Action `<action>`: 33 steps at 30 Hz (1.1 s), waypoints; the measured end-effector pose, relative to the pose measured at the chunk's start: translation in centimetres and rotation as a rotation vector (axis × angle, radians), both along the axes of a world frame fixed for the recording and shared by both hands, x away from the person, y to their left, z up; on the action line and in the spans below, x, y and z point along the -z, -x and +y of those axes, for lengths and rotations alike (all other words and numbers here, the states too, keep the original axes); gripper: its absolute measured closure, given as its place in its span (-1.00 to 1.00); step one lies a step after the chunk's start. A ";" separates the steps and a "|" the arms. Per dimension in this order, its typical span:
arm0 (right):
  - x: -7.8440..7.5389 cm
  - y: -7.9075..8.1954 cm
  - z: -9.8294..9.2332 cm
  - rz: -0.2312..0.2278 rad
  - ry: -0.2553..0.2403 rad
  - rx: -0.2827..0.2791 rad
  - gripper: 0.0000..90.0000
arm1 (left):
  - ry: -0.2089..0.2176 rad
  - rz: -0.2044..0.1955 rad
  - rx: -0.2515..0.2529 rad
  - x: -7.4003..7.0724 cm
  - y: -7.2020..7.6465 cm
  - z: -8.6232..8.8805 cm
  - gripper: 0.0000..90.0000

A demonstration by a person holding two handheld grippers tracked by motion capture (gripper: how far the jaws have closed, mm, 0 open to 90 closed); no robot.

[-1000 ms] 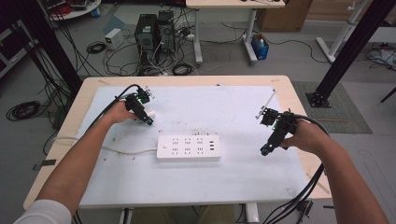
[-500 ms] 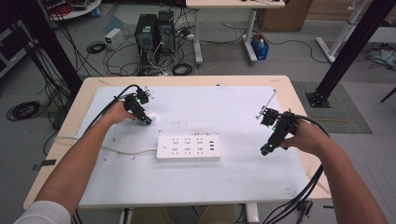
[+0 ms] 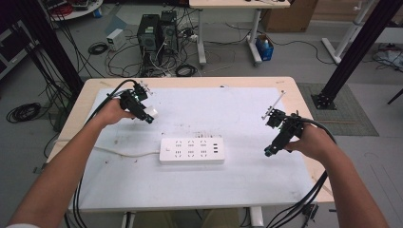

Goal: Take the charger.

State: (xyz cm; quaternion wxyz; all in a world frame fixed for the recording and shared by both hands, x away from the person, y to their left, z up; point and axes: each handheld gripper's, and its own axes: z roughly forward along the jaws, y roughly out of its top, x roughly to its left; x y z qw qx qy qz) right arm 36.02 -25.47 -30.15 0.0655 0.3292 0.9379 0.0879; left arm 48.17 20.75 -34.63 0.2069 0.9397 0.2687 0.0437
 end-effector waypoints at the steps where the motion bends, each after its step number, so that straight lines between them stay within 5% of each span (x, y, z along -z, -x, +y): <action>1: -0.1 0.1 0.0 -0.001 0.002 0.002 -0.92 | -0.001 -0.004 0.002 -0.4 0.5 -0.1 -0.05; 17: -0.8 2.1 1.0 -0.041 -0.006 0.001 -0.92 | 0.085 -0.054 0.065 -6.2 7.7 -0.9 -0.05; 27: -0.3 3.0 1.9 -0.069 -0.001 -0.032 -0.92 | 0.114 -0.071 0.090 -7.3 10.8 -2.1 -0.05; 33: 0.0 2.9 1.9 -0.074 -0.004 -0.050 -0.92 | 0.074 -0.063 0.113 -7.4 11.4 -2.7 -0.05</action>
